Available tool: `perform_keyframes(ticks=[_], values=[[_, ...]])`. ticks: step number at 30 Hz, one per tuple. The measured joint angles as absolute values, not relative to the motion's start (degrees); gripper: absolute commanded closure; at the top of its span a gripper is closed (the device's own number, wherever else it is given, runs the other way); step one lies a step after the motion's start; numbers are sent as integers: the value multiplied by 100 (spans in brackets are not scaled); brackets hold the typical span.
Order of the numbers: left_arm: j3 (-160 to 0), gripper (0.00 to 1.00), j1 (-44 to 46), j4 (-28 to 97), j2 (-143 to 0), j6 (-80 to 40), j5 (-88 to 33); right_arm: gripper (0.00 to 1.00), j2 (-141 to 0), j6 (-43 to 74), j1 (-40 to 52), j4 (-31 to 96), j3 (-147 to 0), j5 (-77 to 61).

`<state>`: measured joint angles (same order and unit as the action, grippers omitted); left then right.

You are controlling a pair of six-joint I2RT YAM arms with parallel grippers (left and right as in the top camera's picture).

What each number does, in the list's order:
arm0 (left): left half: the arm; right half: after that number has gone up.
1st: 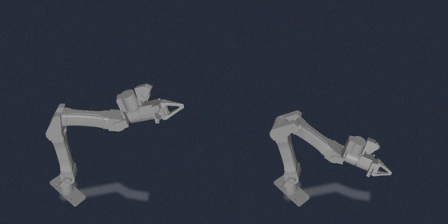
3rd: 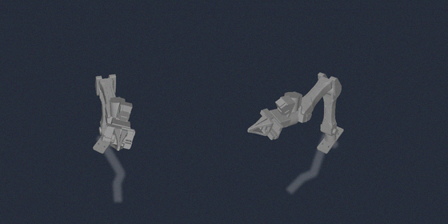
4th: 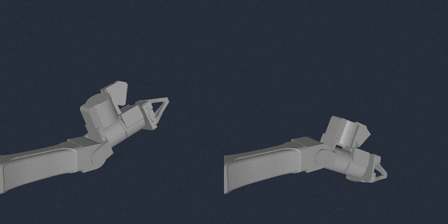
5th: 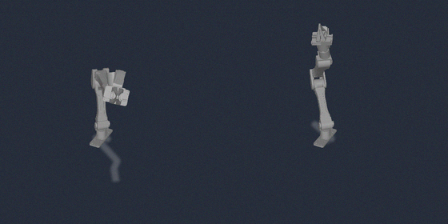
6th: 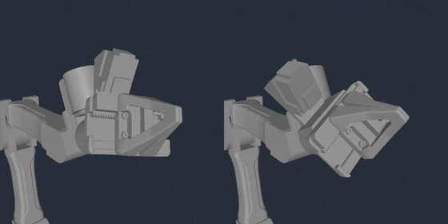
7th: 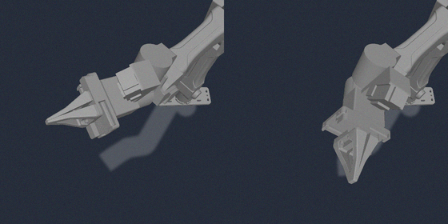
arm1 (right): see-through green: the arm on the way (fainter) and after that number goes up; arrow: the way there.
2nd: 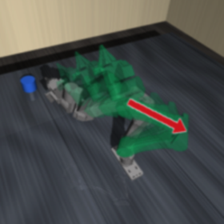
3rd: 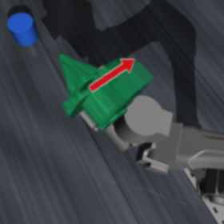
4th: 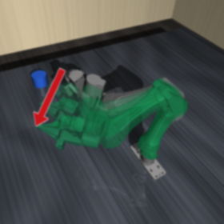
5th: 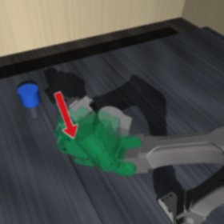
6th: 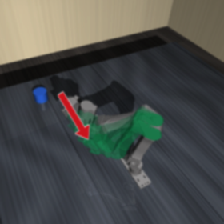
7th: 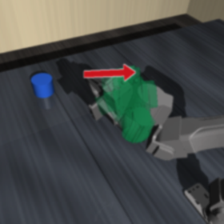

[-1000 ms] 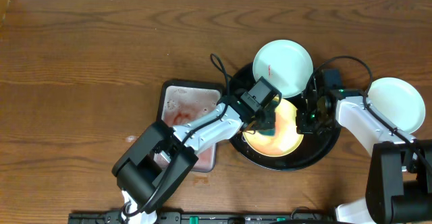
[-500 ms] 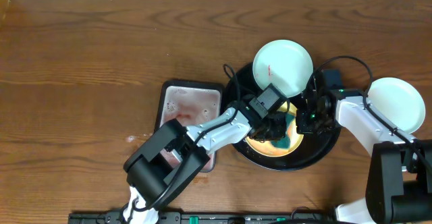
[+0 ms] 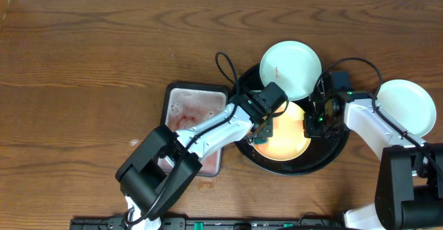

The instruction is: Clean dirty plates on tray and stack at the side

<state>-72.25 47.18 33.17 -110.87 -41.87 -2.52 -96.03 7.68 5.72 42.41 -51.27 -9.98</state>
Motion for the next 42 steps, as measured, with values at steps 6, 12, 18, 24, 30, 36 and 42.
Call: perform_keyframes(ticks=[6, 12, 18, 24, 30, 36, 42], values=[[-7201, 92, 4757, 3144, -11087, -3817, 318, 99, -9603, 799, 598, 4252, -5127, -1162], [-7037, 92, 4648, 2311, -11089, -3833, -320, 99, -9603, 812, 598, 4219, -5127, -1149], [-6980, 92, 4644, 1485, -11222, -4224, -1253, 99, -9603, 812, 598, 4160, -5129, -1044], [-6982, 92, 4779, 1173, -11375, -4416, -1487, 99, -9601, 810, 593, 4145, -5131, -947], [-7022, 92, 4866, 884, -11535, -4501, -1813, 99, -9592, 812, 582, 4152, -5133, -797], [-7026, 93, 5052, 908, -11544, -4429, -2121, 99, -9590, 810, 582, 4136, -5133, -781], [-7052, 93, 5133, 1125, -11544, -4300, -2495, 99, -9590, 810, 582, 4132, -5133, -777]])
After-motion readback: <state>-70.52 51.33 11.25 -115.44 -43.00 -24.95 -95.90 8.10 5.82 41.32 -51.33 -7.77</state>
